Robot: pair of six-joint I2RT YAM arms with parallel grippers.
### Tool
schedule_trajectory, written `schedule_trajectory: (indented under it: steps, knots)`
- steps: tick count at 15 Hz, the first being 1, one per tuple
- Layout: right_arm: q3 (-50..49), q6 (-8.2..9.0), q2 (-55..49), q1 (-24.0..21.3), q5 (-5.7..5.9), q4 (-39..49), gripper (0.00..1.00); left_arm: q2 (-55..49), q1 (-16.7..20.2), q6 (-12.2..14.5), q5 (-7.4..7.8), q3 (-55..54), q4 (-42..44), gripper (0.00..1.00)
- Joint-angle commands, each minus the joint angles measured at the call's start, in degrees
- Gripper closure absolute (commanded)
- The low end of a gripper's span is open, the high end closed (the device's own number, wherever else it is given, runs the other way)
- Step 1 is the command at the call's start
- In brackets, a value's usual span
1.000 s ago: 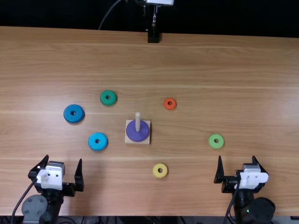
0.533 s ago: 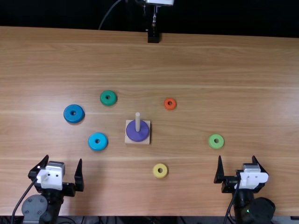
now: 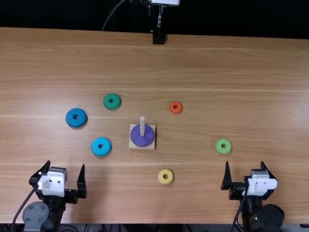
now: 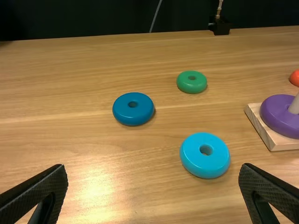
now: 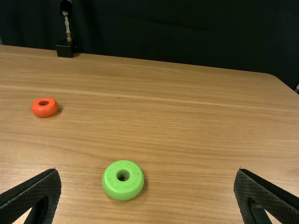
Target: Build the Hanoi tower: stack the rings onto the peg from bottom to top in this color order: purple, dark blue, light blue, dark green, light green, yellow, orange.
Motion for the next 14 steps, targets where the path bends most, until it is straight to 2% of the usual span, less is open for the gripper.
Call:
schedule_trajectory:
  steps: [1, 7, 9, 13, 14]
  knots:
    - [-4.0, 0.39, -0.7, -0.6, 0.51, -3.2, 0.00, -0.7, -0.4, 0.7, 0.67, -6.2, -4.3, 0.00]
    - [-4.0, 0.39, -0.7, -0.6, 0.51, -3.2, 0.00, -0.7, -0.4, 0.7, 0.67, -6.2, -4.4, 0.00]
    - [-4.0, 0.39, -0.7, -0.6, 0.51, -3.2, 0.00, -0.7, 0.2, 0.7, 1.09, -6.2, -4.4, 0.00]
    - [-4.0, 0.39, -0.7, -0.6, 0.51, -3.2, 0.00, -0.7, -0.1, 0.7, 0.99, -6.2, -3.0, 0.00]
    - [-4.0, 0.39, -0.7, -0.6, 0.51, -3.2, 0.00, -0.7, -0.1, 0.7, 0.56, -6.2, -2.4, 0.00]
